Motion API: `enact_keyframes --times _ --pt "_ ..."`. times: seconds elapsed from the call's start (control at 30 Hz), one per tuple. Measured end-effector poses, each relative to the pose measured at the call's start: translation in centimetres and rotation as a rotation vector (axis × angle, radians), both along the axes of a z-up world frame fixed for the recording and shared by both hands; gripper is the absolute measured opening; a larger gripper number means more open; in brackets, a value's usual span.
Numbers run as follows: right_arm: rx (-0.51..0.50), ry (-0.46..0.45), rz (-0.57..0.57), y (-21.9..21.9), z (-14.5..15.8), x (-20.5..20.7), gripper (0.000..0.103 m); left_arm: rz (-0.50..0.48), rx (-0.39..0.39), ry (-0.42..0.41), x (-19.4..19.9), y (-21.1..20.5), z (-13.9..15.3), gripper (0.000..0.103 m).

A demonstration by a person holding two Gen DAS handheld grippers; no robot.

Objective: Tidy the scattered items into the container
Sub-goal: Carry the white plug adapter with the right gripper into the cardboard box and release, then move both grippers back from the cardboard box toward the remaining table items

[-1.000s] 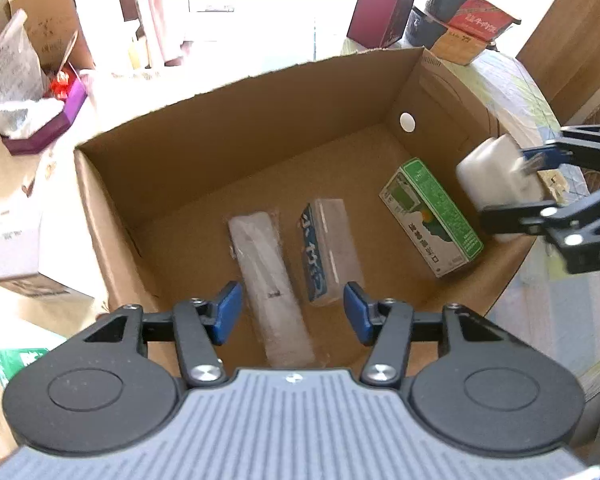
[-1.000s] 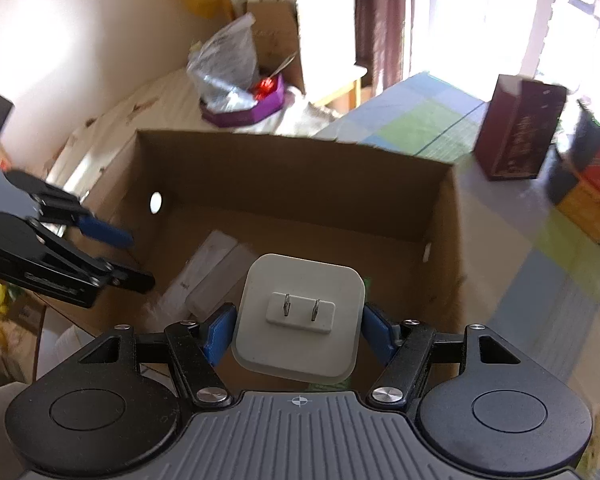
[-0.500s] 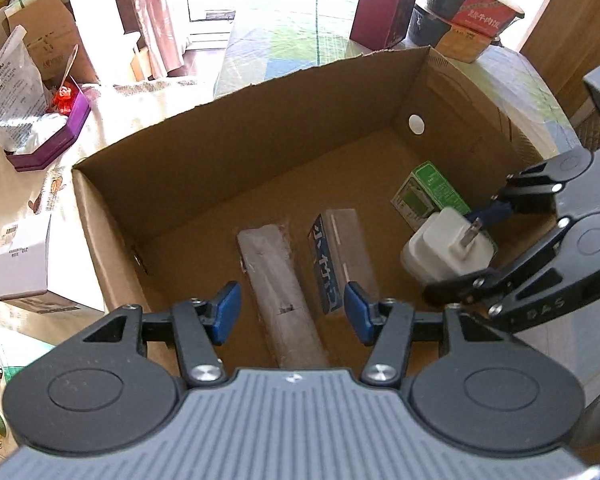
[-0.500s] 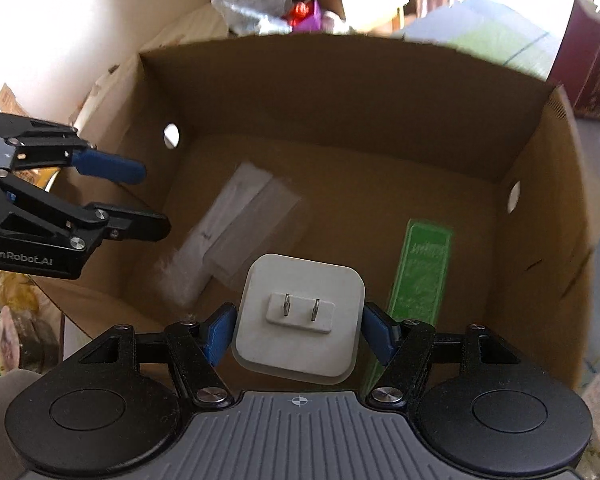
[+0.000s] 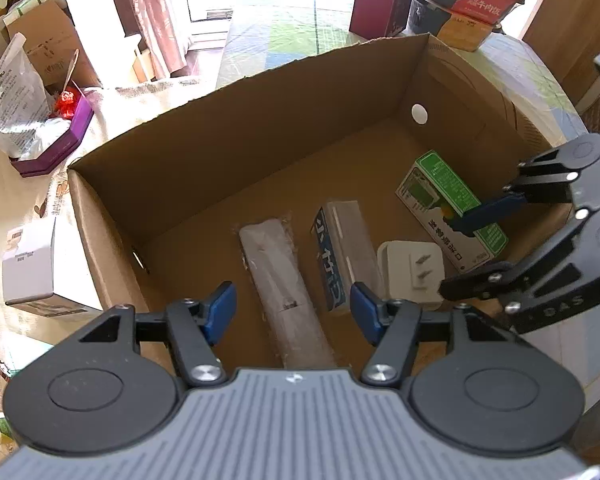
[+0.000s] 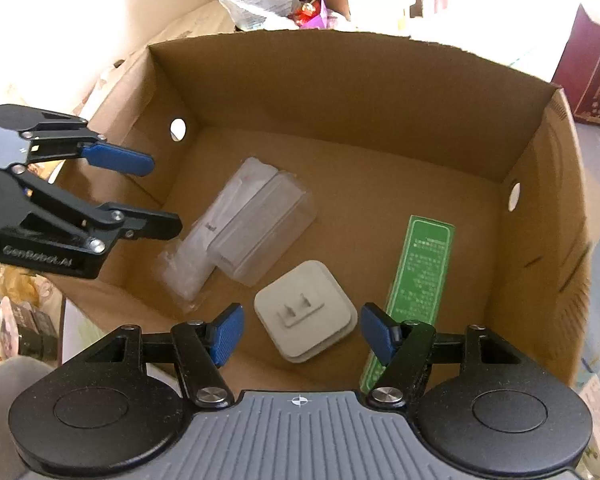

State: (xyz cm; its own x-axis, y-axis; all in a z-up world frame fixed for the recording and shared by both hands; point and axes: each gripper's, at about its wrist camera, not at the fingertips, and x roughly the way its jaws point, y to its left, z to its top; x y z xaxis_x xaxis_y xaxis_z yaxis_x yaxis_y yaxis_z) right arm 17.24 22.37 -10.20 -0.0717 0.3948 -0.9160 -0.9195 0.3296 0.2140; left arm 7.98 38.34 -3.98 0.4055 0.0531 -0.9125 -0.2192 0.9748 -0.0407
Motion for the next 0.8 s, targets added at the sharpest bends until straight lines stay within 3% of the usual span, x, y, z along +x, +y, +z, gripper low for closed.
enact_keyframes --times 0.1,0.47,0.53,0.8 --pt "0.019 -0.024 -0.023 -0.7 1.1 -0.3 0.093 -0.001 0.006 0.003 -0.2 -0.4 0.1 0.061" --pt "0.016 -0.106 -0.076 -2.1 3.3 -1.3 0.093 0.024 0.037 -0.02 -1.3 -2.3 1.8 0.085" --pt "0.024 -0.127 -0.089 -2.6 3.7 -1.6 0.103 0.039 0.039 -0.025 -1.7 -2.8 2.2 0.086" --pt "0.074 -0.171 -0.143 -4.5 5.5 -2.7 0.103 0.09 0.043 -0.058 -3.3 -4.3 4.1 0.087"
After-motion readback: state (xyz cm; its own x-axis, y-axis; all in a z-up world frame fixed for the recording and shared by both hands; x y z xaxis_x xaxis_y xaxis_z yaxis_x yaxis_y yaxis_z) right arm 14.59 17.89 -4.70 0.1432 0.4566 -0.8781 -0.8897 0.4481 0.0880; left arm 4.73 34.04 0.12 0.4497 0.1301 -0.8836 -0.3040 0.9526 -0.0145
